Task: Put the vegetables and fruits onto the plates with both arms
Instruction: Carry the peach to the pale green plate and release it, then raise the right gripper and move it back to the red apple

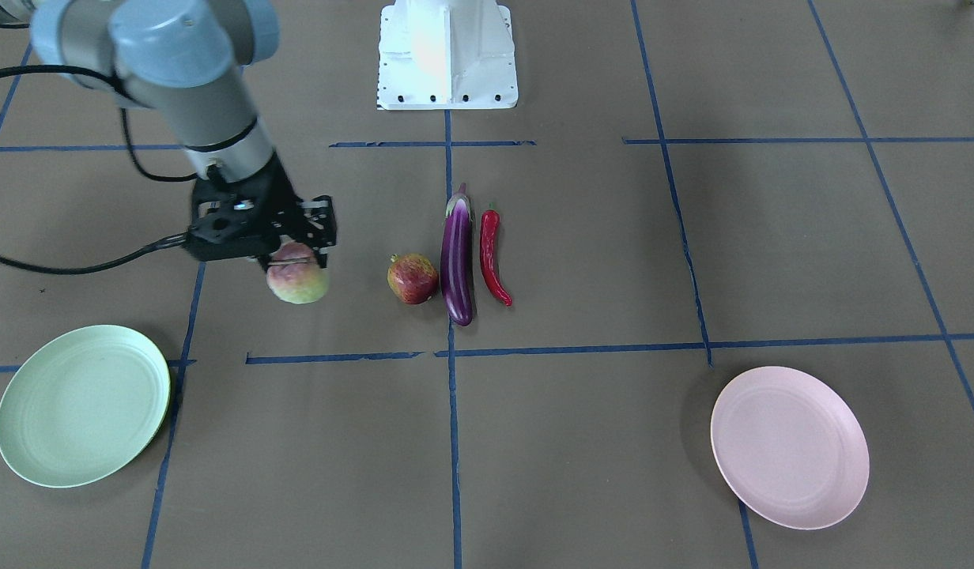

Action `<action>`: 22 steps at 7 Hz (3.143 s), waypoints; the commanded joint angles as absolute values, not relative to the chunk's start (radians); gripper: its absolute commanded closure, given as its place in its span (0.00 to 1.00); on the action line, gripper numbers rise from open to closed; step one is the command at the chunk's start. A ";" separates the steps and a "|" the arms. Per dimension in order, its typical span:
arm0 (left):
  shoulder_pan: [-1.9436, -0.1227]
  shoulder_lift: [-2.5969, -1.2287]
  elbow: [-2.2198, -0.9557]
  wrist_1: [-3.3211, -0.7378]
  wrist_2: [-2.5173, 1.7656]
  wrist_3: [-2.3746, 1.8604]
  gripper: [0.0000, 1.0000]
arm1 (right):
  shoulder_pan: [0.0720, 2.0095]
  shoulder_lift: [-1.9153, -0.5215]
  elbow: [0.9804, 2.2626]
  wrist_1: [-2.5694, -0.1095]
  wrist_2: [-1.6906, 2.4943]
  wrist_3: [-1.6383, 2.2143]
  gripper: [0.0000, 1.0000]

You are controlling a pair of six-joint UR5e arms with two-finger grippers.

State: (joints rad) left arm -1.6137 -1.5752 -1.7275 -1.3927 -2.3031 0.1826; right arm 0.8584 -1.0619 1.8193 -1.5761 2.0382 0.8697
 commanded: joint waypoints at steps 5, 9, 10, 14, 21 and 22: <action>-1.614 -1.574 -1.752 -1.391 -2.303 0.183 0.00 | 1.083 -1.313 1.567 -1.246 2.147 0.390 0.98; -1.612 -1.574 -1.752 -1.388 -2.304 0.183 0.00 | 1.052 -1.310 1.488 -1.229 2.146 0.390 0.28; -1.612 -1.572 -1.752 -1.387 -2.303 0.183 0.00 | 1.052 -1.315 1.494 -1.227 2.148 0.388 0.00; -1.612 -1.572 -1.752 -1.385 -2.303 0.183 0.00 | 1.027 -1.156 1.658 -1.390 2.164 0.586 0.00; -1.603 -1.572 -1.744 -1.385 -2.303 0.183 0.00 | 0.568 -0.719 1.420 -1.425 1.749 1.059 0.01; -1.594 -1.559 -1.746 -1.388 -2.304 0.183 0.00 | 0.571 -0.712 1.430 -1.518 1.758 0.815 0.03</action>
State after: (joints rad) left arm -1.6005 -1.5687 -1.7458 -1.3861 -2.3030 0.1825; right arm 0.5753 -0.7190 1.4303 -1.4457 1.7574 1.0325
